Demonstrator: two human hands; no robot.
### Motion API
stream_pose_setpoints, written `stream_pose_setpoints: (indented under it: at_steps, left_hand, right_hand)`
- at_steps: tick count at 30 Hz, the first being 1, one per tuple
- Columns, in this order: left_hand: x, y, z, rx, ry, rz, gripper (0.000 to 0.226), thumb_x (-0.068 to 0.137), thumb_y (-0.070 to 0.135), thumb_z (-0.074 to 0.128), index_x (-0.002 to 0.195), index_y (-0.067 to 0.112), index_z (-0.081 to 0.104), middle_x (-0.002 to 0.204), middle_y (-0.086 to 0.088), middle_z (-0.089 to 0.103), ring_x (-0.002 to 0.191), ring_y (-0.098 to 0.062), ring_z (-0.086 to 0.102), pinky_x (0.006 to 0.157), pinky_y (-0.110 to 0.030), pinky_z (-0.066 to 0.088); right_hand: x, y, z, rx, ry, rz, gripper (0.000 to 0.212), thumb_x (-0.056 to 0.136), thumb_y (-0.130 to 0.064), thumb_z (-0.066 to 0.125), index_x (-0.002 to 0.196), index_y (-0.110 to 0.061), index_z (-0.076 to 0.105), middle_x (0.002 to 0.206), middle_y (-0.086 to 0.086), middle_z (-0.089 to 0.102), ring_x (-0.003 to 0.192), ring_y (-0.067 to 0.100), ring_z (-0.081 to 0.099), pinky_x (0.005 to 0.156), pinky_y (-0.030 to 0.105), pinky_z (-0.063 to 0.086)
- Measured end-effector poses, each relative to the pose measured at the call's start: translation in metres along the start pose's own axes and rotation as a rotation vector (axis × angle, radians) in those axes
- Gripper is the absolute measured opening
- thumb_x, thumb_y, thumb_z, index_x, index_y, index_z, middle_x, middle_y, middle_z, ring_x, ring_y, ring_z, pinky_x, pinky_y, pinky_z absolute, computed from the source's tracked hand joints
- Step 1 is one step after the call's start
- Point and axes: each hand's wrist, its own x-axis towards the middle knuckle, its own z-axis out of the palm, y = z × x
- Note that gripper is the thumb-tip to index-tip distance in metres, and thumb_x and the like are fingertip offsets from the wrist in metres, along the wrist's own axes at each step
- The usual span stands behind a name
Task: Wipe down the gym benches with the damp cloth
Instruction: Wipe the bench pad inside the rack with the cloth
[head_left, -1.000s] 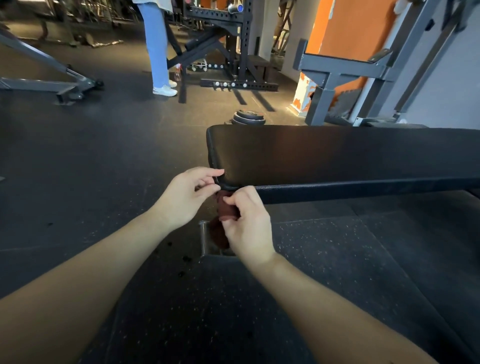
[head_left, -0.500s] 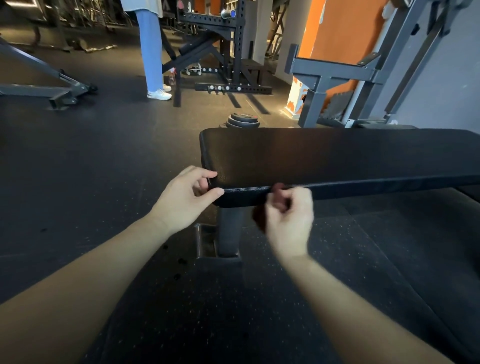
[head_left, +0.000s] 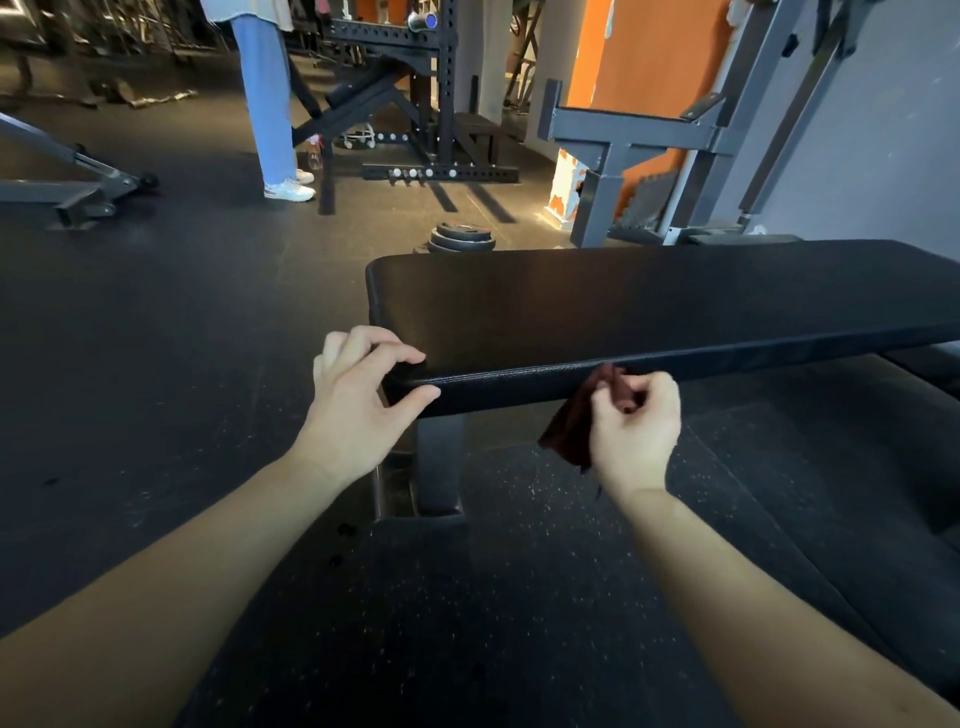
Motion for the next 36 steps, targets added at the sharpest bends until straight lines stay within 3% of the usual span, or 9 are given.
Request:
stream_pose_setpoints:
  at_steps: [7, 10, 14, 18, 22, 25, 27, 30, 36]
  left_hand:
    - [-0.012, -0.002, 0.013, 0.06, 0.067, 0.03, 0.029, 0.094, 0.037, 0.07, 0.117, 0.019, 0.069, 0.125, 0.007, 0.054, 0.122, -0.022, 0.041, 0.106, -0.05, 0.034]
    - [-0.013, -0.002, 0.017, 0.11, 0.067, 0.032, 0.034, 0.094, 0.042, 0.063, 0.119, 0.018, 0.069, 0.127, 0.006, 0.054, 0.122, -0.023, 0.041, 0.101, -0.048, 0.034]
    - [-0.012, 0.003, 0.011, 0.179, 0.04, 0.001, 0.034, 0.095, 0.043, 0.064, 0.12, 0.021, 0.069, 0.129, 0.008, 0.054, 0.122, -0.023, 0.041, 0.1, -0.047, 0.031]
    - [-0.004, 0.016, -0.01, 0.292, -0.109, -0.035, 0.033, 0.092, 0.035, 0.071, 0.123, 0.023, 0.069, 0.13, 0.006, 0.055, 0.122, -0.024, 0.042, 0.1, -0.045, 0.028]
    - [0.007, 0.04, -0.05, 0.25, -0.437, -0.292, 0.043, 0.1, 0.035, 0.06, 0.141, 0.03, 0.054, 0.137, 0.008, 0.047, 0.13, -0.018, 0.037, 0.11, -0.044, 0.029]
    - [0.018, 0.062, -0.086, -0.012, -0.602, -0.499, 0.034, 0.102, 0.038, 0.055, 0.136, 0.031, 0.058, 0.12, 0.014, 0.057, 0.116, -0.011, 0.052, 0.104, -0.035, 0.043]
    - [0.026, 0.08, -0.115, -0.23, -0.62, -0.672, 0.03, 0.102, 0.038, 0.057, 0.129, 0.028, 0.061, 0.115, 0.013, 0.063, 0.107, -0.007, 0.06, 0.091, -0.019, 0.049]
    - [0.044, 0.11, -0.164, -0.455, -0.642, -0.803, 0.026, 0.098, 0.035, 0.065, 0.122, 0.024, 0.066, 0.108, 0.007, 0.072, 0.099, -0.008, 0.067, 0.088, -0.025, 0.054]
    - [0.102, 0.169, -0.306, -0.228, -0.623, -0.906, 0.016, 0.094, 0.03, 0.071, 0.101, 0.016, 0.071, 0.089, -0.005, 0.069, 0.075, -0.008, 0.058, 0.073, -0.029, 0.047]
  right_hand:
    - [-0.014, -0.017, 0.023, 0.21, 0.153, 0.232, 0.021, 0.095, -0.017, 0.063, 0.086, -0.026, 0.046, 0.106, 0.009, 0.062, 0.09, 0.015, 0.06, 0.09, 0.035, 0.052]
    - [-0.041, -0.025, 0.037, 0.233, 0.022, 0.202, 0.02, 0.094, -0.013, 0.065, 0.087, -0.025, 0.05, 0.1, 0.01, 0.063, 0.088, 0.021, 0.061, 0.088, 0.042, 0.053]
    - [-0.079, -0.038, 0.036, 0.219, -0.35, 0.2, 0.01, 0.094, -0.016, 0.072, 0.089, -0.02, 0.064, 0.091, -0.001, 0.07, 0.087, 0.011, 0.067, 0.084, 0.032, 0.055]
    - [-0.095, -0.073, 0.033, 0.243, -0.425, 0.416, 0.008, 0.093, -0.018, 0.076, 0.093, -0.019, 0.068, 0.091, -0.004, 0.074, 0.087, 0.008, 0.07, 0.087, 0.032, 0.06]
    - [-0.099, -0.115, 0.019, 0.223, -0.44, 0.698, 0.006, 0.095, -0.024, 0.074, 0.097, -0.026, 0.068, 0.095, -0.007, 0.074, 0.089, 0.005, 0.071, 0.086, 0.029, 0.061]
    - [-0.092, -0.153, 0.011, 0.217, -0.469, 0.769, 0.002, 0.097, -0.025, 0.07, 0.098, -0.026, 0.069, 0.095, -0.008, 0.075, 0.085, 0.001, 0.071, 0.079, 0.021, 0.058]
    - [-0.087, -0.184, 0.007, 0.201, -0.531, 0.78, 0.003, 0.1, -0.023, 0.068, 0.099, -0.025, 0.07, 0.096, -0.007, 0.075, 0.085, 0.002, 0.072, 0.079, 0.021, 0.057]
    - [-0.083, -0.24, 0.001, 0.178, -0.674, 0.795, 0.008, 0.1, -0.019, 0.067, 0.1, -0.026, 0.072, 0.1, -0.002, 0.076, 0.093, 0.015, 0.073, 0.083, 0.036, 0.062]
    - [-0.052, -0.385, -0.027, 0.13, -0.981, 0.714, 0.009, 0.098, -0.014, 0.068, 0.098, -0.022, 0.071, 0.097, 0.001, 0.076, 0.089, 0.014, 0.074, 0.075, 0.028, 0.061]
